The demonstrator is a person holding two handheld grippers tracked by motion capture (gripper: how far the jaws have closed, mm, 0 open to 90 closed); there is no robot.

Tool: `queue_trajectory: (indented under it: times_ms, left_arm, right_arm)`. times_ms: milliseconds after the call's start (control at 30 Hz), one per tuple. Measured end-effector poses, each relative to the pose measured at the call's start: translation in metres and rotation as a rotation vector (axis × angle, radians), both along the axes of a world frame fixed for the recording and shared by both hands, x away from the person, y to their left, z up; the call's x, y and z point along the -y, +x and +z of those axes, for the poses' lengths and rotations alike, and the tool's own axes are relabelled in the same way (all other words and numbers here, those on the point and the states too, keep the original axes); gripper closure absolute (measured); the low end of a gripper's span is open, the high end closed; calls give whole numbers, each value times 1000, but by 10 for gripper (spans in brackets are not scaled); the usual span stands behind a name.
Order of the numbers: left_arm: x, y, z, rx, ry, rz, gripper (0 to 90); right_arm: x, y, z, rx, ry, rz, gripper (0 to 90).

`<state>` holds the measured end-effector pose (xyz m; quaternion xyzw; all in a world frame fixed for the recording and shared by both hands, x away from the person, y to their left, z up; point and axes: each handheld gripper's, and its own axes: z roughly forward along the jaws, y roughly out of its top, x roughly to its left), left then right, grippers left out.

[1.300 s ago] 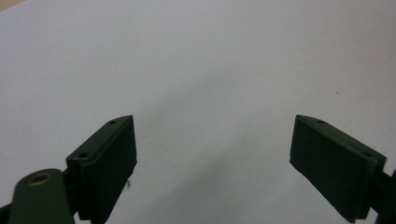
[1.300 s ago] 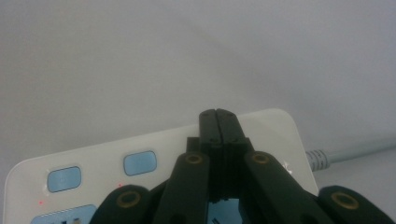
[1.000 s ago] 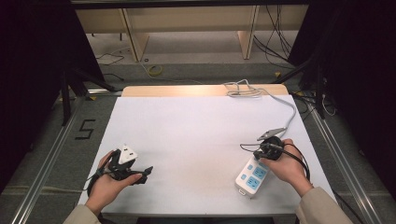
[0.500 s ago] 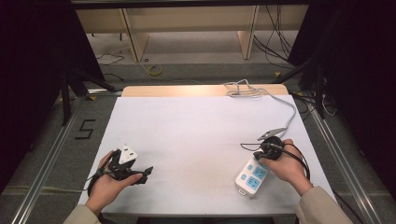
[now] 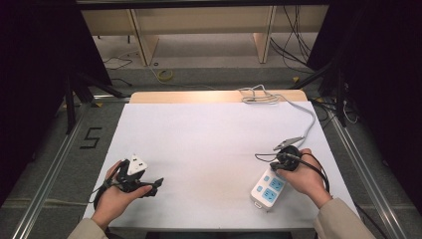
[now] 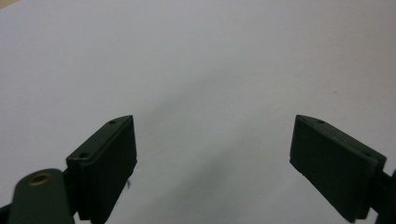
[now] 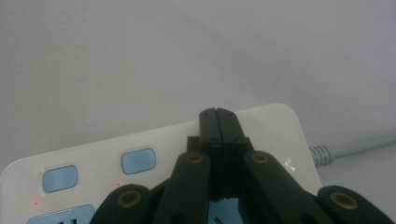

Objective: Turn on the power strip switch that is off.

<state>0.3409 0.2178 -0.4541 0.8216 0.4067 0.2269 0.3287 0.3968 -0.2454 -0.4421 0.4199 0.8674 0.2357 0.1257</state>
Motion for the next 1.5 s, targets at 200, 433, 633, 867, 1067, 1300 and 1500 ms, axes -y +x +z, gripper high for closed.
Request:
queue_trajectory:
  times_ms: [200,433,633,867,1067,1300,1500]
  left_arm:
    - [0,0,0,1,0,-1,144]
    - [0,0,0,1,0,-2,144]
    - [0,0,0,1,2,-2,143]
    - [0,0,0,1,1,-3,143]
    - [0,0,0,0,1,-4,144]
    - [0,0,0,2,0,-3,144]
    - [0,0,0,1,1,-3,144]
  right_arm:
    - [0,0,0,4,-1,5,900]
    - [1,-1,-1,11,9,-1,900]
    - [2,-1,-1,10,21,-5,900]
    - [3,0,-1,18,28,0,900]
    - [2,-1,0,22,31,4,900]
    - [3,-2,2,38,45,0,876]
    - [4,-2,3,44,49,-2,856]
